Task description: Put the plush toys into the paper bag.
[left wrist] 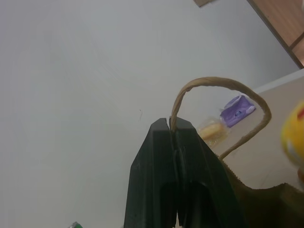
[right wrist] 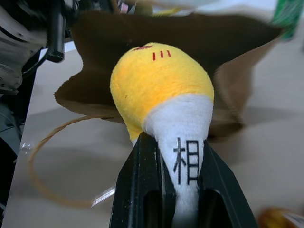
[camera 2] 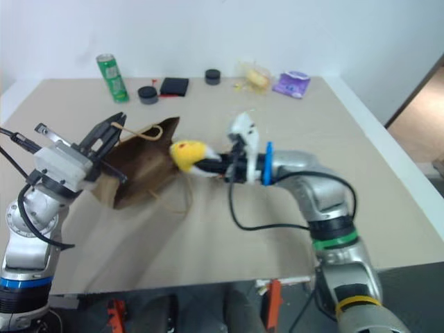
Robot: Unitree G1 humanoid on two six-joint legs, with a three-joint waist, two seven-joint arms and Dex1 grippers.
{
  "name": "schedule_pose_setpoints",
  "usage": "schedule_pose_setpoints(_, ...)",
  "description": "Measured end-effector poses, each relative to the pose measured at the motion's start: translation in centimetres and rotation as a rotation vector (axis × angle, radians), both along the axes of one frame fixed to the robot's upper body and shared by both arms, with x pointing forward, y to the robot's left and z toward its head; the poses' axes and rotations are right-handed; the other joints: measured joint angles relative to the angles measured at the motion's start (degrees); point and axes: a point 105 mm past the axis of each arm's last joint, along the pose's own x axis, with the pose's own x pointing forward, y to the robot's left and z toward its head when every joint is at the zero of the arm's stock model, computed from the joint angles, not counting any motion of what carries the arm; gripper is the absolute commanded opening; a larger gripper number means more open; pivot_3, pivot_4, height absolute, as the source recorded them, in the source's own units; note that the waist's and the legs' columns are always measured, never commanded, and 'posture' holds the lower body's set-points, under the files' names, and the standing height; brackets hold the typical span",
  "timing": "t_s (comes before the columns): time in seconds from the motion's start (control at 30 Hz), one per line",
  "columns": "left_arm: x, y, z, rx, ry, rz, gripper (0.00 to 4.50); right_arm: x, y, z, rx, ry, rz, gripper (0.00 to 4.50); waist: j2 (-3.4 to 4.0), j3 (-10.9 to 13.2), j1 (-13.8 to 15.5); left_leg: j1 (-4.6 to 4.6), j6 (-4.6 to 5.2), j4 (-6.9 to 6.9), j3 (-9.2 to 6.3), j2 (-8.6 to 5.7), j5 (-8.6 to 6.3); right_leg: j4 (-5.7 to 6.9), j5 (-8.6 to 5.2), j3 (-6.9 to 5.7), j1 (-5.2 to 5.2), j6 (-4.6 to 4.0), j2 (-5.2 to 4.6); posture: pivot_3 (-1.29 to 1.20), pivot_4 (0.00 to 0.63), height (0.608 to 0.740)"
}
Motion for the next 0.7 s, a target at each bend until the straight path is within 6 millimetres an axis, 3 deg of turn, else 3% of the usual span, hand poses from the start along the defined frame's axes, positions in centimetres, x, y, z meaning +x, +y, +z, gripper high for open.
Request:
schedule_pose_setpoints(0.2, 0.1, -0.1, 0.0, -0.003, 0.002, -0.003, 0.0, 2.0, 4.5, -0.8, 0.007, 0.052, -0.051, 0.05, 0.0, 0.0, 0.13, -0.02, 0.0, -0.01, -0.01, 0.0, 0.0, 0.0, -0.01, -0.02, -0.01, 0.03, 0.01, 0.0, 0.15, 0.74)
schedule_pose_setpoints(0.33, 0.1, -0.4, -0.2, -0.003, 0.007, -0.012, 0.0, 2.6, 7.7, 0.0, 0.043, 0.041, -0.069, 0.05, 0.0, 0.0, 0.12, -0.04, 0.0, -0.07, -0.03, 0.01, 0.0, 0.0, 0.0, -0.06, -0.02, 0.03, 0.03, 0.0, 0.15, 0.74)
schedule_pose_setpoints(0.47, 0.1, -0.3, -0.2, -0.006, 0.009, -0.008, 0.0, 2.8, 8.6, -0.6, 0.05, 0.031, -0.095, 2.06, -0.01, 0.0, 0.23, -0.11, 0.0, -0.08, -0.06, 0.0, 0.0, -0.01, -0.04, -0.08, -0.02, 0.09, 0.0, 0.0, 0.15, 0.74)
schedule_pose_setpoints(0.6, 0.1, -0.2, -0.3, -0.009, 0.013, -0.003, 0.0, 2.2, 6.8, -0.9, 0.065, 0.013, -0.07, 4.06, -0.01, -0.01, 0.31, -0.15, -0.02, -0.08, -0.11, -0.02, -0.01, -0.01, -0.09, -0.09, 0.0, 0.18, -0.02, 0.0, 0.15, 0.74)
schedule_pose_setpoints(0.63, 0.1, -0.2, -0.3, -0.01, 0.013, -0.003, 0.0, 2.0, 6.0, -0.7, 0.072, 0.003, -0.065, 4.45, -0.01, 0.0, 0.31, -0.15, -0.02, -0.09, -0.11, -0.02, -0.01, -0.01, -0.09, -0.1, -0.01, 0.18, -0.02, 0.0, 0.15, 0.74)
schedule_pose_setpoints(0.7, 0.1, -0.2, -0.4, -0.012, 0.014, -0.002, 0.0, 1.7, 3.9, 0.3, 0.091, -0.029, -0.055, 4.45, -0.01, 0.0, 0.26, -0.13, -0.02, -0.09, -0.12, -0.01, -0.01, 0.0, -0.09, -0.11, -0.01, 0.18, 0.0, 0.0, 0.15, 0.74)
